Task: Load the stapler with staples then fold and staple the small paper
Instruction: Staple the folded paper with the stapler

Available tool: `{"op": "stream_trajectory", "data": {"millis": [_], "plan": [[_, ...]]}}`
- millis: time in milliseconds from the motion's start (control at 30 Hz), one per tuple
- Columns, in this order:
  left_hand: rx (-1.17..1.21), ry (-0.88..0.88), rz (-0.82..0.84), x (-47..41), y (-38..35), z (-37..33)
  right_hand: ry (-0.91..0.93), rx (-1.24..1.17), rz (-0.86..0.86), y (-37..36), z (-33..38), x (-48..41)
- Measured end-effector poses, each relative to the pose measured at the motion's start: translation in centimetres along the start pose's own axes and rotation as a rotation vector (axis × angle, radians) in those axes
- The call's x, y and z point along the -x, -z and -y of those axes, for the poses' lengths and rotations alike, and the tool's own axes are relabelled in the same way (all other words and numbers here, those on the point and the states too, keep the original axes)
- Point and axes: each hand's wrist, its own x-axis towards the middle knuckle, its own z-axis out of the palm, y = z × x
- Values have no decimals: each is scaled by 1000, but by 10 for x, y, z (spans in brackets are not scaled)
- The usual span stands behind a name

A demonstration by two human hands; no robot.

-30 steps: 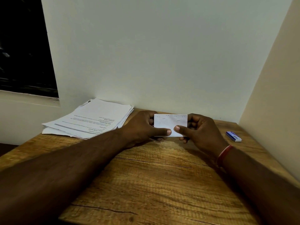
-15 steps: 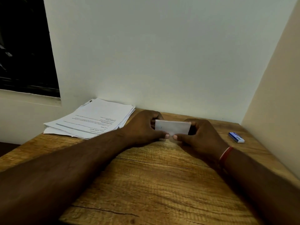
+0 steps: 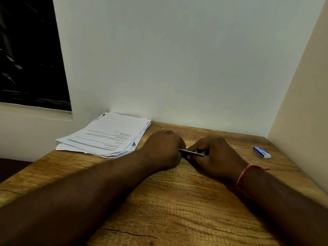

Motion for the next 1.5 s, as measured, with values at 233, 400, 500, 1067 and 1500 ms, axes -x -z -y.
{"op": "stream_trajectory", "data": {"millis": [233,400,500,1067,1500], "plan": [[-49,0,24,-2,-6,-5,85,145,-75,-5,-13,-7],[-100,-19,-25,-3,-3,-12,69,208,-67,-6,-19,-8],[-165,-12,-52,-1,-2,-7,73,197,-67,-5,-16,-4],[178,125,7,0,-1,4,287,33,-65,-3,-12,-2],[-60,110,92,-1,-5,-9,13,-146,-68,0,-9,-1]]}}
